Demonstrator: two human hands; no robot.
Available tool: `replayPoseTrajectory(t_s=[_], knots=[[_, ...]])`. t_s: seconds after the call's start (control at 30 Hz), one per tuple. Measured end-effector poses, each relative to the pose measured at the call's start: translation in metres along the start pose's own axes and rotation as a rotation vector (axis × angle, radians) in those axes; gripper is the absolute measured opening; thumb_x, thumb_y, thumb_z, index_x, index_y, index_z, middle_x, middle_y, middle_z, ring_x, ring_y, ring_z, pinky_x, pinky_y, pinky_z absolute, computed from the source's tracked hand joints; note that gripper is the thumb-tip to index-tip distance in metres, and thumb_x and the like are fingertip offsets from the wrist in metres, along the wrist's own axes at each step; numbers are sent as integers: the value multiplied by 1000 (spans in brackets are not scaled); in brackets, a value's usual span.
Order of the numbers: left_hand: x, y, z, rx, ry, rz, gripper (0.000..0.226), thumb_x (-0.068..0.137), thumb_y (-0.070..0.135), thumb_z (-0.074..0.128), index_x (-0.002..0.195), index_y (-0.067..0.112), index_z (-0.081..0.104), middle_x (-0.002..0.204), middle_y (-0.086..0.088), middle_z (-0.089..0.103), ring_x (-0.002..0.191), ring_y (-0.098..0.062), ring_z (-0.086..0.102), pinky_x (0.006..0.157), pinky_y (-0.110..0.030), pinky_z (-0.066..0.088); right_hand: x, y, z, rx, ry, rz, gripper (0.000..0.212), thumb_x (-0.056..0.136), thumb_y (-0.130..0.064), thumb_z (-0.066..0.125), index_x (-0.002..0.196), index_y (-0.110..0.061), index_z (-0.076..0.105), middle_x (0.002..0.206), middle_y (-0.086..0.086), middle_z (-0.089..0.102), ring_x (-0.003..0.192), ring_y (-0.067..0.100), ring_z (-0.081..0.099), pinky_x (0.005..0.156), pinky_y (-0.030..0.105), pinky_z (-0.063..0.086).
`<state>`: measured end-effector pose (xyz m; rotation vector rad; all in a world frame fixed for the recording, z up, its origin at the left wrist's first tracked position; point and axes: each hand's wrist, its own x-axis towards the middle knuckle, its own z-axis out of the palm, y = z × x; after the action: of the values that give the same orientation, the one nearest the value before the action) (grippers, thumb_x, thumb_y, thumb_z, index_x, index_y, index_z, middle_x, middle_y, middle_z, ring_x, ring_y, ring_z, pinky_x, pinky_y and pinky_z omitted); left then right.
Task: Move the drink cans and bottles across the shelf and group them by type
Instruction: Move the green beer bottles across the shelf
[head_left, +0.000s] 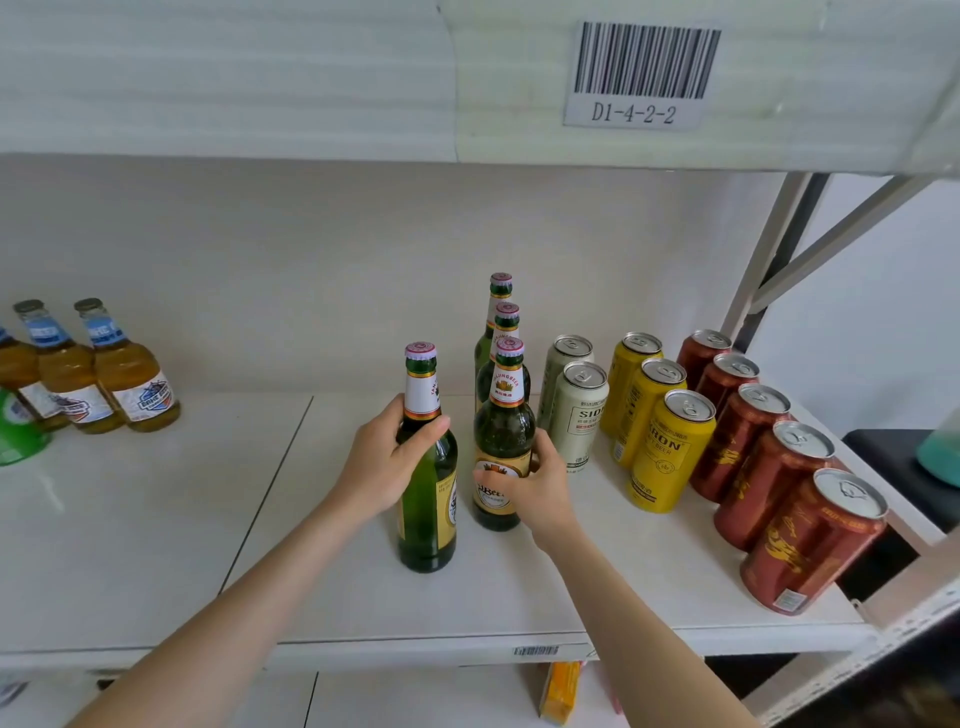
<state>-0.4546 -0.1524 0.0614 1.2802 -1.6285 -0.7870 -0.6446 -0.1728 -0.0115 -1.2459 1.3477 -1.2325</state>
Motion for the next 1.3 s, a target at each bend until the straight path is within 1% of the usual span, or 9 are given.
replayPoseTrajectory(t_s=[0.27, 0.47, 0.53, 0.7, 0.87, 0.97, 1.1, 1.2, 1.3], knots=[[-4, -1, -4, -59, -4, -21, 23, 93, 34, 61, 108, 17, 57, 96, -7, 66, 94, -23, 64, 89, -46, 54, 9, 4, -5, -30, -7, -15, 60, 62, -16, 90, 102, -42, 53, 104, -18, 66, 92, -1, 63, 57, 9, 47], [-10, -3, -7, -125, -18, -48, 17, 90, 33, 66, 105, 26, 61, 96, 4, 69, 94, -11, 66, 82, -26, 51, 11, 5, -9, -45, -39, -22, 63, 62, -17, 90, 104, -42, 51, 106, -18, 65, 93, 0, 64, 58, 11, 49], [-12, -3, -8, -143, -22, -62, 17, 88, 32, 69, 103, 27, 62, 95, 6, 70, 94, -10, 66, 82, -24, 51, 11, 5, -9, -41, -43, -22, 65, 62, -17, 91, 106, -41, 51, 106, -16, 66, 93, 2, 64, 58, 12, 51], [-20, -4, -8, -206, -71, -91, 35, 74, 47, 76, 103, 29, 67, 97, 8, 73, 94, -8, 68, 82, -24, 55, 5, 11, -13, -16, -9, 15, 74, 61, -19, 92, 118, -32, 47, 108, -14, 61, 91, -1, 62, 55, 9, 49], [-24, -5, -9, -286, -57, -114, 22, 83, 32, 75, 103, 27, 68, 98, 5, 73, 95, -10, 69, 77, -22, 53, -16, 26, -24, -7, 35, 84, 77, 62, -25, 92, 127, -22, 51, 114, -3, 63, 101, 7, 61, 70, 17, 48], [-28, -9, -16, -376, -77, -202, 19, 84, 31, 74, 103, 31, 71, 102, 4, 73, 97, -11, 69, 74, -21, 54, -36, 30, -25, 18, 51, 109, 69, 63, -31, 91, 120, -27, 53, 111, -5, 62, 99, 8, 61, 72, 21, 49], [-37, -18, -20, -410, -117, -382, 43, 76, 50, 69, 112, 26, 66, 104, 4, 73, 104, -15, 68, 74, -25, 54, -65, 34, -7, -15, 42, 106, 53, 66, -30, 90, 105, -29, 55, 105, -3, 62, 99, 13, 61, 75, 23, 50], [-42, -20, -16, -405, -132, -458, 65, 62, 64, 66, 111, 21, 64, 105, 1, 73, 104, -19, 67, 77, -31, 53, -75, 31, 13, -65, -48, 69, 56, 67, -29, 89, 112, -22, 57, 107, -4, 63, 102, 13, 60, 84, 27, 52], [-43, -19, -14, -387, -134, -454, 79, 52, 72, 70, 112, 21, 63, 105, 2, 74, 105, -19, 66, 79, -33, 55, -78, 22, 31, -54, -149, 36, 59, 71, -27, 87, 121, -23, 57, 112, -10, 62, 106, 4, 58, 83, 19, 50]])
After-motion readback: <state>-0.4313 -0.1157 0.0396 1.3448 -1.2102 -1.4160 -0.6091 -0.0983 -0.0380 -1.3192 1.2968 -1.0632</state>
